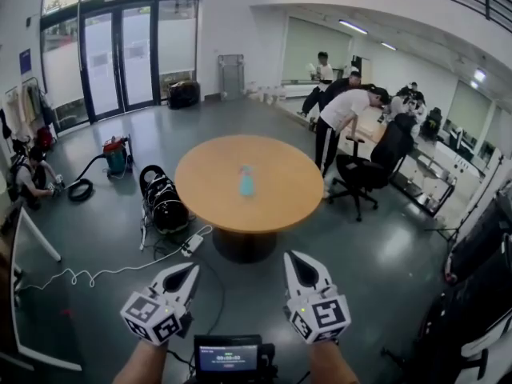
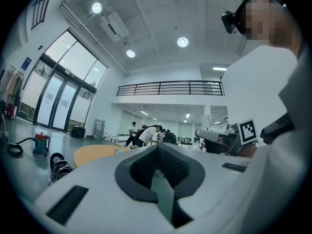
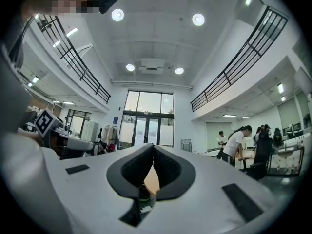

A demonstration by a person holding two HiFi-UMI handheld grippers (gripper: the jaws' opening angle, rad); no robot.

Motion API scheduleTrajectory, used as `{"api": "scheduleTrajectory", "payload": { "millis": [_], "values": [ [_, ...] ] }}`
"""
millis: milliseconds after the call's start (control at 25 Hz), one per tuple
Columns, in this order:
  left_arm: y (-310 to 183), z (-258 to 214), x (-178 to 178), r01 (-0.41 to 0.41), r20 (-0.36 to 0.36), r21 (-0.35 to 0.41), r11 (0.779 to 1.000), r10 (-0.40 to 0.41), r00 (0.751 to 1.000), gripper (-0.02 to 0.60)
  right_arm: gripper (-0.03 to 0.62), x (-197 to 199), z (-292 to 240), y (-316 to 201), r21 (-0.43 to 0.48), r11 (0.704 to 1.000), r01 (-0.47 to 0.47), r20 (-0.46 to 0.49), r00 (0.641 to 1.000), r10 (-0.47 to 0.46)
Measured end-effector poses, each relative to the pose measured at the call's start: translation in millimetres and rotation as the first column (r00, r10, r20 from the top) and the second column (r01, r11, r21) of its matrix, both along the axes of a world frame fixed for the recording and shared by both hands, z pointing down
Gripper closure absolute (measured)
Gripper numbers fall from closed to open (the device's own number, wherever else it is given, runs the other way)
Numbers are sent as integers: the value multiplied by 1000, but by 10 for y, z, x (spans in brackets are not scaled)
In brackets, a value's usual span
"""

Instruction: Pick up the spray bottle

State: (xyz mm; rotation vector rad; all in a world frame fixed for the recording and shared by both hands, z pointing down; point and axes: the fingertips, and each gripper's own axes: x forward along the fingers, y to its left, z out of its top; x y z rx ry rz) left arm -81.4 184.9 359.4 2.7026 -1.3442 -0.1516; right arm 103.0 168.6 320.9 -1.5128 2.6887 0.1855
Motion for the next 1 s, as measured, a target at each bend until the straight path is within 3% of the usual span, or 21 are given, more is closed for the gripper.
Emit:
{"api": "scheduleTrajectory", "payload": {
  "millis": [440, 720, 1000],
  "values": [
    [-524, -3, 601, 3, 55, -38, 999, -1, 999, 581, 588, 519, 101, -519, -22, 999, 41, 34, 999, -40],
    [-737, 81, 714, 9, 57, -51, 999, -6, 998, 581, 588, 652, 263, -757, -62, 997, 35, 55, 998, -32],
    [-1177, 80, 622, 7, 19, -42, 999, -6, 1000, 581, 583, 587, 215, -1133, -67, 998, 12, 14, 1000, -11]
  ]
}}
